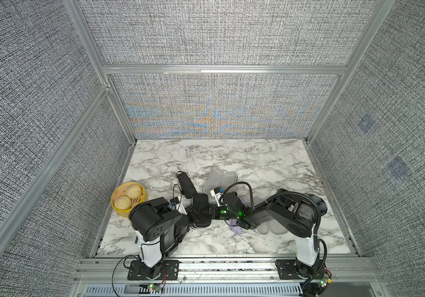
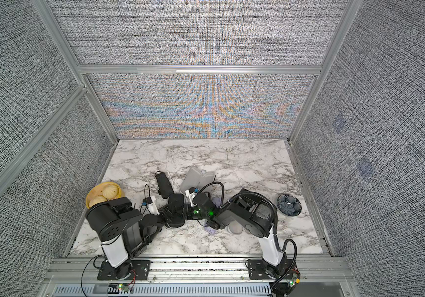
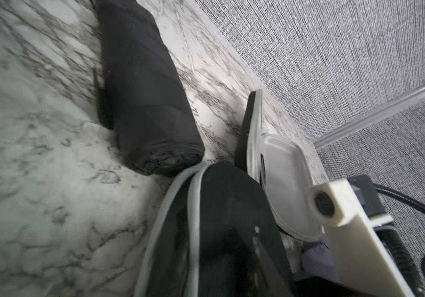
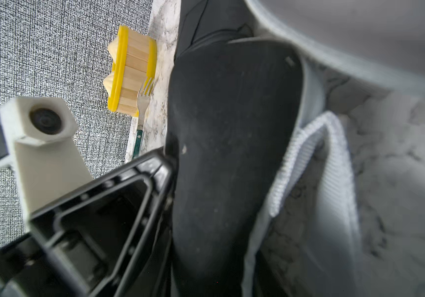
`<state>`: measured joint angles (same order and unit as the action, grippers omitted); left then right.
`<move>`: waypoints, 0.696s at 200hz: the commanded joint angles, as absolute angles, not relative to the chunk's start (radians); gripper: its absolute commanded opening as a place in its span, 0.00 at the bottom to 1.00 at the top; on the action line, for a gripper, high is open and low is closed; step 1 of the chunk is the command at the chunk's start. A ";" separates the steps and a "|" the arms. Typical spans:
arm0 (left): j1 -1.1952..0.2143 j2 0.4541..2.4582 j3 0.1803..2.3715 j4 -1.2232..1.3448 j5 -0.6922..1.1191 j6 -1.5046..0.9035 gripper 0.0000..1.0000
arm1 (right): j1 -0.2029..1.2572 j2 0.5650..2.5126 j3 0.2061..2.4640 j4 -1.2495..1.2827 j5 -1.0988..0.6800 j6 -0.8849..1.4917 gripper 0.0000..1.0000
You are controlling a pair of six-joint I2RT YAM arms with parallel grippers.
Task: Put umbrellas into zippered umbrella sleeves
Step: Pick up the umbrella sleeve at the center of the board.
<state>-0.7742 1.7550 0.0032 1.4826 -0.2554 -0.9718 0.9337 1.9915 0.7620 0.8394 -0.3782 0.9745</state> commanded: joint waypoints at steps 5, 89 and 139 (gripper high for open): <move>-0.772 1.537 0.025 0.978 -0.021 -0.919 0.43 | 0.954 1.974 0.744 0.711 -0.511 0.898 0.12; -0.756 0.743 0.184 -0.091 -0.165 -0.845 0.83 | 0.953 1.877 0.695 0.677 -0.486 0.843 0.04; -0.756 0.598 0.216 -0.210 -0.176 -0.809 0.91 | 0.946 1.797 0.645 0.656 -0.448 0.801 0.04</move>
<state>-0.7567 0.6544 0.1860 -0.0956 -0.1497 -0.8524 0.9516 1.8160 0.6697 0.6674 -0.4644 0.8459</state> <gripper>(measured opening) 0.863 0.348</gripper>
